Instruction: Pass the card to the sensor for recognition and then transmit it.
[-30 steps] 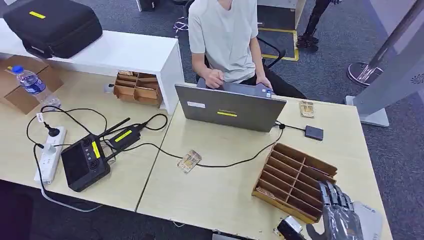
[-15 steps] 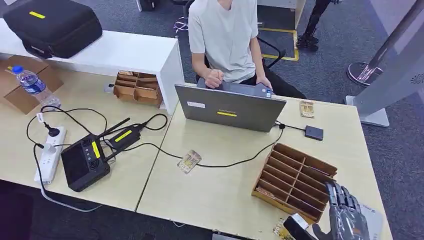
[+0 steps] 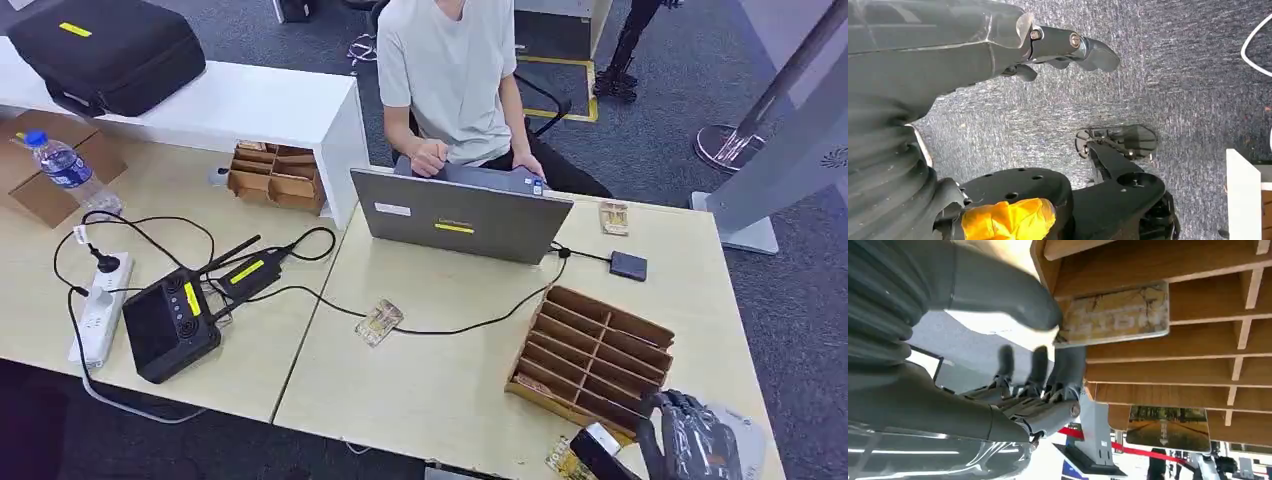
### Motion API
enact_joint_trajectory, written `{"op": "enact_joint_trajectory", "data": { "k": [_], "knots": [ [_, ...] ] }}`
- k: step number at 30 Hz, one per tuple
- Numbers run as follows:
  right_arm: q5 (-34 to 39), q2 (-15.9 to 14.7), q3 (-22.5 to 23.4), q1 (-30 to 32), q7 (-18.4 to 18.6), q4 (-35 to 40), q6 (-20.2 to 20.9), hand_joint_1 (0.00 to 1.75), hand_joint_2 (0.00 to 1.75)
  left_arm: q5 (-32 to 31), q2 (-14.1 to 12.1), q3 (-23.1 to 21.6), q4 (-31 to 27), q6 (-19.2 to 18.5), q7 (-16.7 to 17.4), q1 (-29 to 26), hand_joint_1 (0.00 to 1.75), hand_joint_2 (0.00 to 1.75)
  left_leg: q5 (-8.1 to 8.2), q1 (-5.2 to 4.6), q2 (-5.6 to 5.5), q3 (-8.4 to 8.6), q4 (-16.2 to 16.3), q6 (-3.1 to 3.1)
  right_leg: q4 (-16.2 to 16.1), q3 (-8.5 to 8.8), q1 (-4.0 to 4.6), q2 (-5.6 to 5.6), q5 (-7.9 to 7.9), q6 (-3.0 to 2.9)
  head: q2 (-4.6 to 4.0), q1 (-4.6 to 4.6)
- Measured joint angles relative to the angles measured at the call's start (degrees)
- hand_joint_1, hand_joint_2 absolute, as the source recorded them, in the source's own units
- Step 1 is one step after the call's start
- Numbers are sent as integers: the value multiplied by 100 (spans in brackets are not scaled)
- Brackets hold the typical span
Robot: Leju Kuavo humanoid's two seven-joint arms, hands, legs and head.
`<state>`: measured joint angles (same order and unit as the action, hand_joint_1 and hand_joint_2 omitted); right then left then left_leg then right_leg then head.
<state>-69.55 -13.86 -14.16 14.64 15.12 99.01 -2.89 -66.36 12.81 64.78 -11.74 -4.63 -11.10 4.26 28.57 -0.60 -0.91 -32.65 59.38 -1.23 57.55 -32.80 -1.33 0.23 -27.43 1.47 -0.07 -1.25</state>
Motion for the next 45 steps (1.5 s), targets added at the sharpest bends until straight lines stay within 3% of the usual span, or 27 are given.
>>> {"op": "enact_joint_trajectory", "data": {
  "k": [40, 41, 42, 45],
  "knots": [
    [-125, 317, 310, 0, -315, -155, 271, 175, 175, -50, 24, 0, 0, 0, 0, 1, 0, 175, 0, 0, 1, 0, 0, 0, 0, 0, 0, 1, 0, 0, 0, 0],
    [-125, 326, 321, 0, -317, -155, 271, 72, 175, -50, 24, 0, 0, 0, 0, 1, 0, 175, 0, 0, 1, 0, 0, 0, 0, 0, 0, 1, 0, 0, 0, 0],
    [-127, 332, 330, 0, -324, -155, 271, 0, 175, -50, 24, 0, 0, 0, 0, 1, 0, 175, 0, 0, 1, 0, 0, 0, 0, 0, 0, 1, 0, 0, 0, -2],
    [-149, 363, 337, 1, -374, -151, 238, 0, 175, -50, 24, 2, 0, 0, 0, 1, 0, 175, 0, 0, 1, 0, 0, 0, 0, 0, 0, 1, 0, 0, 0, 0]
  ]
}}
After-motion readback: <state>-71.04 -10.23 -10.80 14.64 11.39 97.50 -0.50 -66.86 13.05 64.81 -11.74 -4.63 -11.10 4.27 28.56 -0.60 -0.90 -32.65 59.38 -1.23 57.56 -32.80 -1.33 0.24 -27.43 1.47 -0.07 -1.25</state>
